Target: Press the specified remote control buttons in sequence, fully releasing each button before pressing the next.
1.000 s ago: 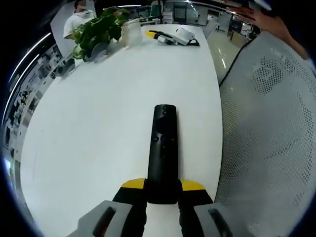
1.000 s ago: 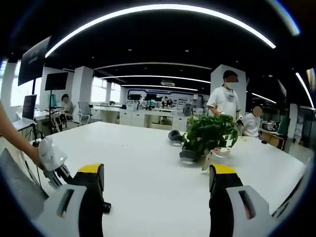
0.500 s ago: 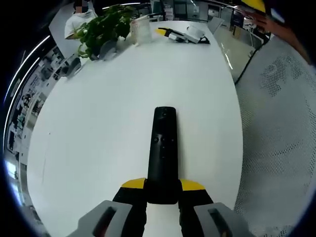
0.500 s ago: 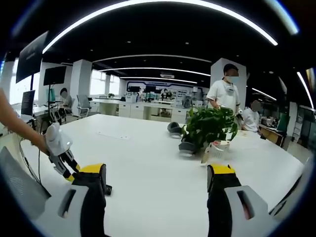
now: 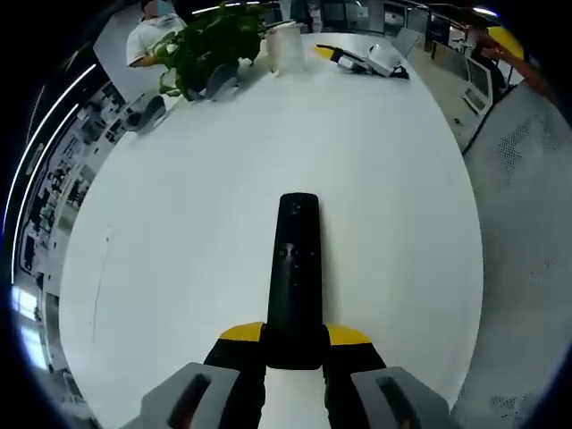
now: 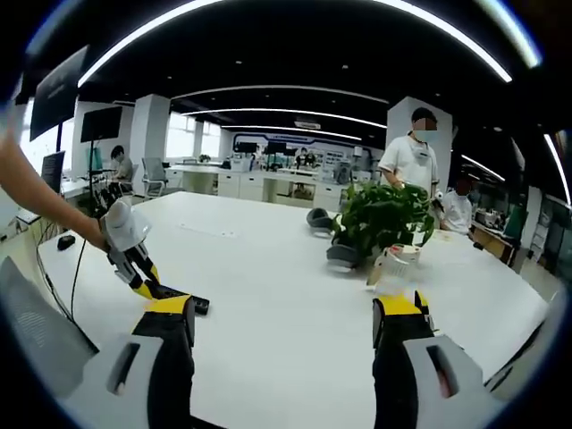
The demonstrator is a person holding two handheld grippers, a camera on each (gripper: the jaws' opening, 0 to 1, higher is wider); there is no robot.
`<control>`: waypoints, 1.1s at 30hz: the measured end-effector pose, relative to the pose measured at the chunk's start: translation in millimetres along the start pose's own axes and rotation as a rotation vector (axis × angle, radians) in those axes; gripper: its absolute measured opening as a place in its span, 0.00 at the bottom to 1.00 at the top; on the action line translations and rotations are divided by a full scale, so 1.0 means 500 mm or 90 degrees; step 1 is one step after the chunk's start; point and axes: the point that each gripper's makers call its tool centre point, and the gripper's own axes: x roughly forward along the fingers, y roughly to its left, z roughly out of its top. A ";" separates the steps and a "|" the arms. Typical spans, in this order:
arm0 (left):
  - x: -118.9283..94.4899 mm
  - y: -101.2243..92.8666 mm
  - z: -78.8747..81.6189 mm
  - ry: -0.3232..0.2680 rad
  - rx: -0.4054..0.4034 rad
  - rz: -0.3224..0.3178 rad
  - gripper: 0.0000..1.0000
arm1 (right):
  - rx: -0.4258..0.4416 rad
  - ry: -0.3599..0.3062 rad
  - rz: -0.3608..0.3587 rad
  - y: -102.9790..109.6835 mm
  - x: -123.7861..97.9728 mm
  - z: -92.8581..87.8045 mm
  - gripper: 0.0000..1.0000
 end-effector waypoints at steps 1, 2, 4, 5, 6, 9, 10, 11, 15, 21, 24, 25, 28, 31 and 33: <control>0.001 0.007 0.000 0.001 0.002 0.002 0.23 | 0.000 0.002 0.000 0.000 0.000 -0.001 0.85; 0.002 0.019 0.000 0.004 0.005 0.006 0.23 | 0.001 0.004 0.000 0.000 0.000 -0.002 0.84; 0.001 0.036 0.001 0.008 0.010 0.012 0.23 | 0.001 0.011 0.001 0.001 0.001 -0.007 0.84; 0.001 0.043 0.002 0.009 0.012 0.014 0.23 | 0.001 0.015 0.002 0.002 0.002 -0.009 0.84; 0.001 0.049 0.003 0.011 0.014 0.015 0.23 | 0.000 0.018 0.003 0.002 0.002 -0.010 0.84; 0.003 0.076 0.007 0.018 0.021 0.023 0.23 | -0.005 0.022 0.002 0.003 0.002 -0.011 0.83; 0.004 0.082 0.008 0.018 0.021 0.025 0.23 | -0.005 0.023 0.001 0.003 0.002 -0.012 0.83; 0.004 0.089 0.012 0.018 0.022 0.027 0.23 | -0.004 0.025 0.000 0.002 0.002 -0.013 0.83; 0.010 0.111 0.017 0.023 0.033 0.033 0.23 | -0.001 0.027 -0.007 -0.003 0.001 -0.013 0.82; 0.018 0.141 0.026 0.026 0.031 0.034 0.23 | -0.003 0.034 -0.007 -0.003 0.003 -0.018 0.82; 0.025 0.157 0.029 0.029 0.035 0.037 0.23 | -0.004 0.036 -0.010 -0.005 0.003 -0.019 0.81; 0.026 0.161 0.030 0.030 0.035 0.037 0.23 | -0.003 0.037 -0.010 -0.005 0.004 -0.020 0.81; 0.032 0.176 0.033 0.034 0.036 0.039 0.23 | -0.003 0.040 -0.011 -0.007 0.004 -0.023 0.81; 0.038 0.188 0.033 0.036 0.028 0.039 0.23 | -0.006 0.043 -0.012 -0.007 0.005 -0.025 0.81; 0.043 0.195 0.031 0.039 0.030 0.039 0.23 | -0.006 0.044 -0.013 -0.008 0.005 -0.026 0.81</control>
